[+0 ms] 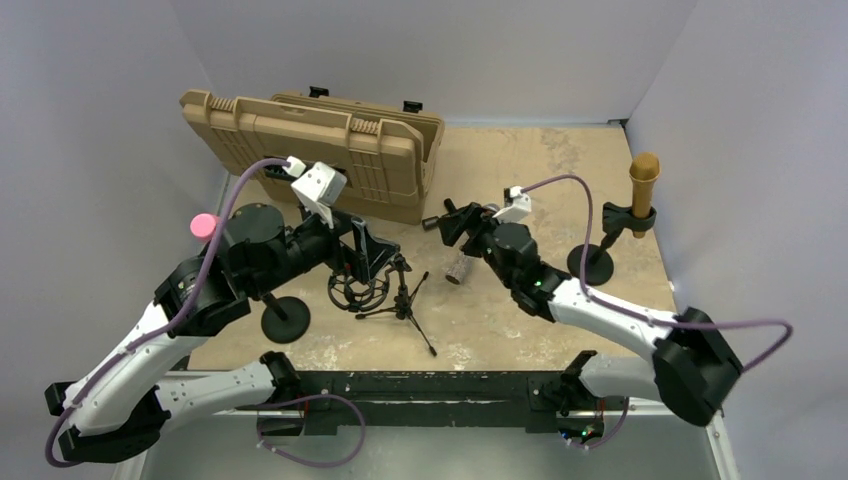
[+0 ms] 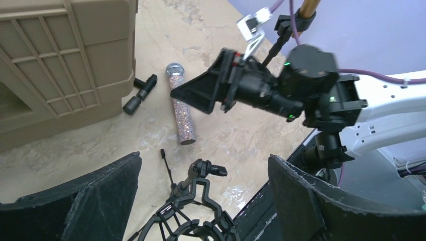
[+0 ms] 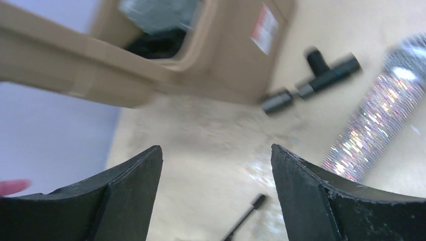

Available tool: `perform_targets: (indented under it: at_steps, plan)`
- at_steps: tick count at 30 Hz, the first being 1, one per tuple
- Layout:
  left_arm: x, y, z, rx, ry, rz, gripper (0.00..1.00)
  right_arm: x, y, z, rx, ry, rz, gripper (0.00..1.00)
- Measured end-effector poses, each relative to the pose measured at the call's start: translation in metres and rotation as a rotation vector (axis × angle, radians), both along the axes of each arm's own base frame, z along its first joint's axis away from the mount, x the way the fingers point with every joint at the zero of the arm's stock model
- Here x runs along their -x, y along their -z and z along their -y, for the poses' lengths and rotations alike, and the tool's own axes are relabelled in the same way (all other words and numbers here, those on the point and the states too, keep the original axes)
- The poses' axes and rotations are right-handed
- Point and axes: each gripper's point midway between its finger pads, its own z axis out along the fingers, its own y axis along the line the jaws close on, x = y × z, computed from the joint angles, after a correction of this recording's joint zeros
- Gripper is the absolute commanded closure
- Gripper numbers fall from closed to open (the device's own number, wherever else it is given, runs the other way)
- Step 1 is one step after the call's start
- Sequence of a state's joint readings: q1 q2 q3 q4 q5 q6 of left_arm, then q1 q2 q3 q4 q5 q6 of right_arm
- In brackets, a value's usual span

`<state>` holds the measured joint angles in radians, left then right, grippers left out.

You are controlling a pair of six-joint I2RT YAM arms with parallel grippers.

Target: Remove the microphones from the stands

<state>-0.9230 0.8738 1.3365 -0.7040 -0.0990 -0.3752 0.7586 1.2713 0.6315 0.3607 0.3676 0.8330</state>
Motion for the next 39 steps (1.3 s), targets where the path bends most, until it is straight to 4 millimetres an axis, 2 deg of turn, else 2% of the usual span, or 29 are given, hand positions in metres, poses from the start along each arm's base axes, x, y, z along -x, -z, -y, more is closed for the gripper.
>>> perform_targets:
  at_steps: [4,6,8,17,22,24,27,33,39]
  plan:
    - [0.002,-0.003,-0.001,0.008,0.005,0.006,0.06,0.015,-0.071,-0.004,-0.064,-0.113,0.197,0.25]
    - [0.001,-0.006,0.001,0.011,0.008,0.007,0.06,0.023,-0.088,-0.01,-0.059,-0.184,0.257,0.28]
    - [0.0,-0.01,0.003,0.018,0.01,0.012,0.06,0.034,-0.095,-0.022,-0.046,-0.285,0.297,0.29]
    - [-0.004,-0.007,0.006,0.013,0.011,0.007,0.05,0.098,-0.095,-0.059,-0.04,-0.583,0.329,0.31]
    - [-0.006,-0.005,0.008,-0.002,0.017,0.011,0.05,0.165,-0.083,-0.102,-0.053,-0.793,0.307,0.34]
    - [-0.005,-0.005,0.009,-0.004,0.027,0.011,0.04,0.178,-0.076,-0.109,-0.055,-0.829,0.291,0.34]
    - [-0.003,-0.005,0.009,-0.012,0.046,0.017,0.05,0.179,-0.068,-0.108,-0.059,-0.821,0.28,0.32]
    - [0.0,0.002,0.018,-0.09,0.106,-0.017,0.06,0.162,-0.065,-0.105,-0.065,-0.715,0.252,0.32]
    - [0.005,0.023,0.025,-0.141,0.158,-0.073,0.04,0.16,-0.058,-0.104,-0.068,-0.693,0.228,0.32]
